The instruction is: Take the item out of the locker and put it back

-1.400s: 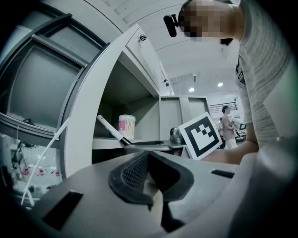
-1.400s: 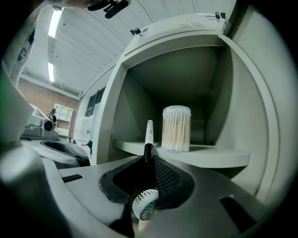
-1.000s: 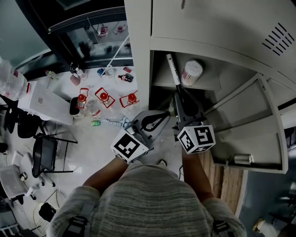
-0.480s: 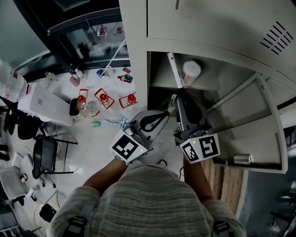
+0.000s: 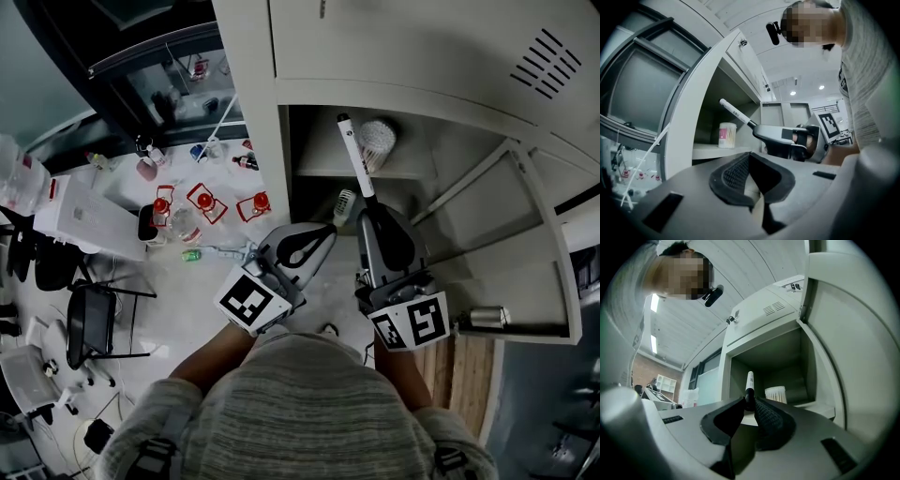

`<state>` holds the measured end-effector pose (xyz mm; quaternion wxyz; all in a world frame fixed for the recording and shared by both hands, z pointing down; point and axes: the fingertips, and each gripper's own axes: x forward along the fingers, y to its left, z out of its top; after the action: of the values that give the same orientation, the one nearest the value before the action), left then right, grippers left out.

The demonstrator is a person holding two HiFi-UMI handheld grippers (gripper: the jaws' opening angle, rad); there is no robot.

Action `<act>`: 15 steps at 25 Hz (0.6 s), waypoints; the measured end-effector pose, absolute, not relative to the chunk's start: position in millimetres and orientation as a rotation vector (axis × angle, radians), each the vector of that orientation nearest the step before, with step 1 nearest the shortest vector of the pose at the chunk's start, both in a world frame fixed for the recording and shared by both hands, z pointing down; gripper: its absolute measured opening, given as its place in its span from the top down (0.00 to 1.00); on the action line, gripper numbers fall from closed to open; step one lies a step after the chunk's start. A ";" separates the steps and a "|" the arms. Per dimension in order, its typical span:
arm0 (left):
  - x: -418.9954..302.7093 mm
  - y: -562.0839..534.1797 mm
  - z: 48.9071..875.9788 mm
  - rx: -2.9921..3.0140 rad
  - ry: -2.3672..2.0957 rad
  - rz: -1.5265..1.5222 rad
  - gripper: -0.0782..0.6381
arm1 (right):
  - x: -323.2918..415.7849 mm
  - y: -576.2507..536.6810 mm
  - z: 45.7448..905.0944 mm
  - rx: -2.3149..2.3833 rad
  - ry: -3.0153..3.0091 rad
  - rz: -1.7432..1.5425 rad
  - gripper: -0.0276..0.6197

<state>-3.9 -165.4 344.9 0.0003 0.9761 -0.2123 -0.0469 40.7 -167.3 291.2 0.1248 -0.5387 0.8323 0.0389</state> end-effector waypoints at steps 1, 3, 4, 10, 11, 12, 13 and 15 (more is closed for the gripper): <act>-3.2 -165.4 344.5 3.065 -0.665 -0.149 0.88 | 41.5 -165.4 290.7 -1.571 2.424 0.114 0.83; -1.3 -165.3 344.8 3.069 -0.659 -0.141 0.88 | 42.8 -162.8 290.1 -1.571 2.424 0.115 0.83; -0.5 -164.9 345.9 3.072 -0.652 -0.130 0.88 | 43.3 -161.9 289.9 -1.572 2.425 0.117 0.83; 4.1 -164.3 341.5 3.076 -0.641 -0.158 0.88 | 45.2 -161.7 287.2 -1.584 2.426 0.140 0.83; 4.2 -164.1 341.3 3.075 -0.641 -0.159 0.88 | 44.8 -162.9 287.8 -1.588 2.431 0.143 0.83; 3.8 -164.0 341.2 3.074 -0.641 -0.160 0.88 | 43.9 -164.9 289.0 -1.595 2.439 0.148 0.83; 3.0 -164.0 341.1 3.072 -0.643 -0.160 0.88 | 42.7 -167.7 290.5 -1.605 2.448 0.155 0.83; 1.0 -164.2 341.2 3.069 -0.650 -0.159 0.88 | 39.8 -175.7 294.2 -1.624 2.471 0.168 0.83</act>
<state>1.0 -164.2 341.2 0.0003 0.9771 -0.2068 -0.0508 39.8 -175.7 294.2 0.0898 -0.5463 0.8309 0.0565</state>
